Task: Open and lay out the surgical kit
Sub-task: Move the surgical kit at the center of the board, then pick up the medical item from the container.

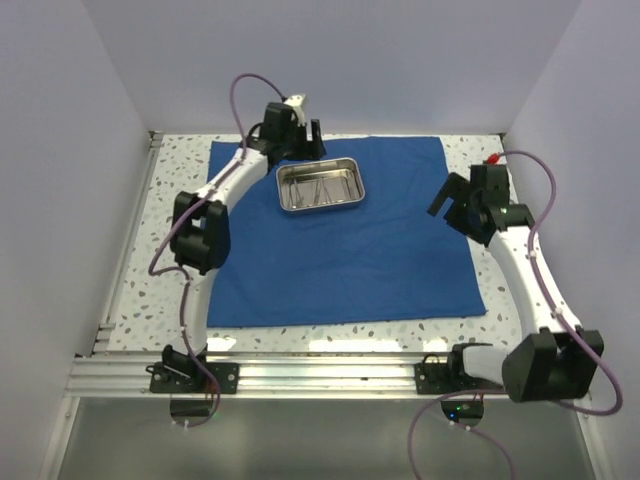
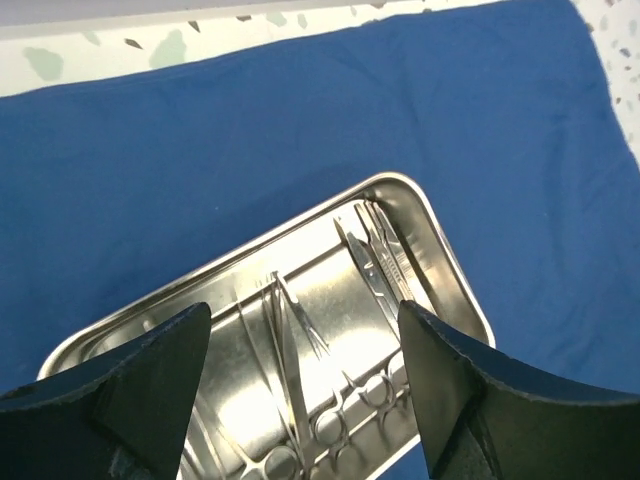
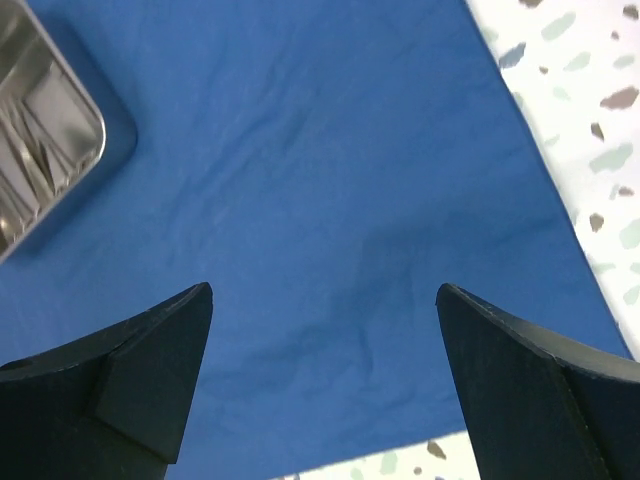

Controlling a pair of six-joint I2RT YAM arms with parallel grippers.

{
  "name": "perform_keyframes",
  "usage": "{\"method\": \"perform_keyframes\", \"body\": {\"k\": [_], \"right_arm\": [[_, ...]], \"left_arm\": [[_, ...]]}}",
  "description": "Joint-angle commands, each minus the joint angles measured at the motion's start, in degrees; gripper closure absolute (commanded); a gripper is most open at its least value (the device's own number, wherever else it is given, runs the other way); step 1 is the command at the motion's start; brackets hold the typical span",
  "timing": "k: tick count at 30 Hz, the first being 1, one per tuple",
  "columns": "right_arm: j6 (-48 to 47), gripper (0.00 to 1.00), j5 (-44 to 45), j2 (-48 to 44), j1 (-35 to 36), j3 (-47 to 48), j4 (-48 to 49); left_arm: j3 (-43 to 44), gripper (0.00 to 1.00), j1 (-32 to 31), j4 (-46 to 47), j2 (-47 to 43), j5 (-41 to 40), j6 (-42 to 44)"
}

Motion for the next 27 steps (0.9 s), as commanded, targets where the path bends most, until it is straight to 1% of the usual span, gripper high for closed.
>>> {"method": "perform_keyframes", "body": {"k": [1, 6, 8, 12, 13, 17, 20, 24, 25, 27], "right_arm": [[-0.01, 0.01, -0.06, -7.45, 0.54, -3.17, -3.82], [-0.01, 0.01, -0.33, -15.62, 0.54, -3.88, -11.29], [-0.01, 0.01, 0.11, -18.00, 0.63, -4.06, -13.48], [-1.15, 0.01, 0.72, -21.88, 0.54, -3.27, -17.88], [-1.85, 0.01, 1.07, -22.84, 0.63, -3.09, -18.58], [-3.17, 0.01, 2.57, -24.52, 0.63, -1.95, -21.58], [-3.88, 0.01, 2.75, -25.31, 0.54, -0.72, -23.68], [-4.84, 0.01, 2.92, -25.93, 0.54, 0.86, -25.35], [-5.28, 0.01, 2.92, -26.01, 0.54, 0.86, -25.53], [-5.55, 0.01, 3.01, -26.37, 0.55, 0.87, -26.06]], "left_arm": [[8.44, 0.21, -2.02, -1.34, 5.49, -4.99, -1.96], [9.52, 0.29, -4.66, -1.51, 8.92, -10.10, -4.16], [9.43, 0.37, -5.19, -2.91, 9.63, -14.39, -4.34], [7.06, 0.47, -7.12, -2.92, 10.60, -17.14, -3.55], [6.53, 0.51, -7.47, -2.83, 10.69, -17.49, -2.94], [3.64, 0.55, -9.49, -3.01, 10.78, -22.14, -2.58], [2.05, 0.57, -10.02, -2.83, 11.04, -23.46, -3.02], [2.75, 0.60, -10.11, -4.15, 13.14, -25.48, -3.81], [3.18, 0.63, -10.03, -4.41, 13.41, -26.18, -4.33], [3.36, 0.64, -10.11, -4.68, 14.12, -26.28, -4.69]]}}
